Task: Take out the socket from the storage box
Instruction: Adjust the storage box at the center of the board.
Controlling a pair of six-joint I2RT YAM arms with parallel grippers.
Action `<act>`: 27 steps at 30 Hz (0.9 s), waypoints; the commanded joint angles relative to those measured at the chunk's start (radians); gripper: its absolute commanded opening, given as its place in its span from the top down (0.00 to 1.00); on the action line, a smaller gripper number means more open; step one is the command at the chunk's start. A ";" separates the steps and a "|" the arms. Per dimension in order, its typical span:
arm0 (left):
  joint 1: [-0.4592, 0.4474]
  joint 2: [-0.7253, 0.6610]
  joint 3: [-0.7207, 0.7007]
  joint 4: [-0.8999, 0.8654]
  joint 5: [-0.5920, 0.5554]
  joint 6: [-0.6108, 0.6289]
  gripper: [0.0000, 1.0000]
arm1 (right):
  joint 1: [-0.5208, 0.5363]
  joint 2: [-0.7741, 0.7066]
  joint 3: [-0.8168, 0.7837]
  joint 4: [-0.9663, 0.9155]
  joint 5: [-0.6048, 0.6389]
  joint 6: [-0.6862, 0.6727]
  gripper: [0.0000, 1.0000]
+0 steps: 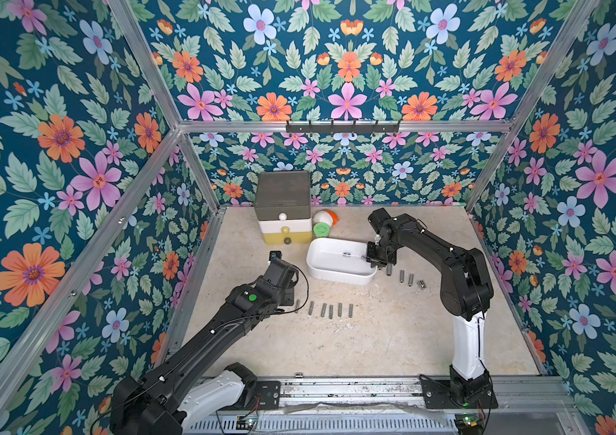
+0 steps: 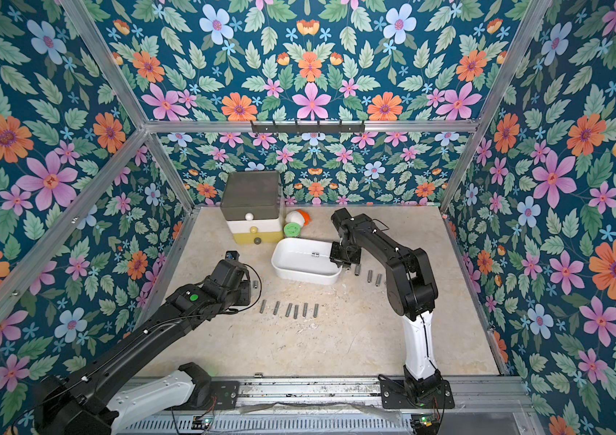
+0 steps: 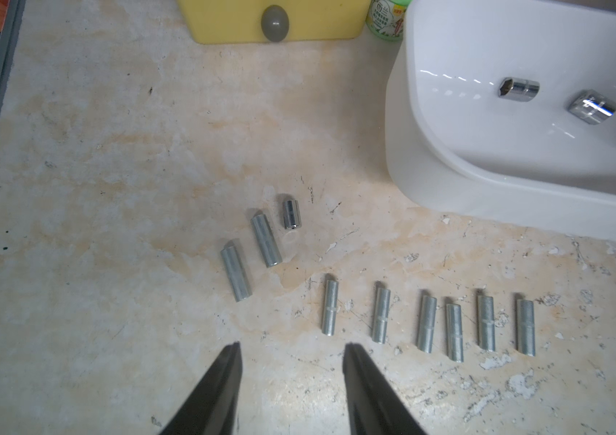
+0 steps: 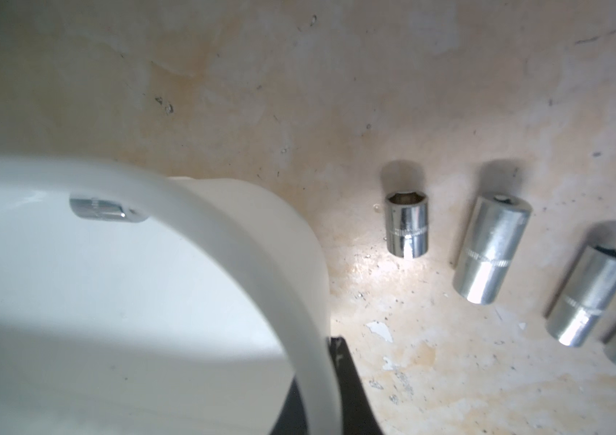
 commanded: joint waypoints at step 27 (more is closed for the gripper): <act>0.000 0.049 0.002 0.011 -0.015 -0.002 0.49 | 0.044 0.093 0.061 -0.013 0.116 -0.070 0.79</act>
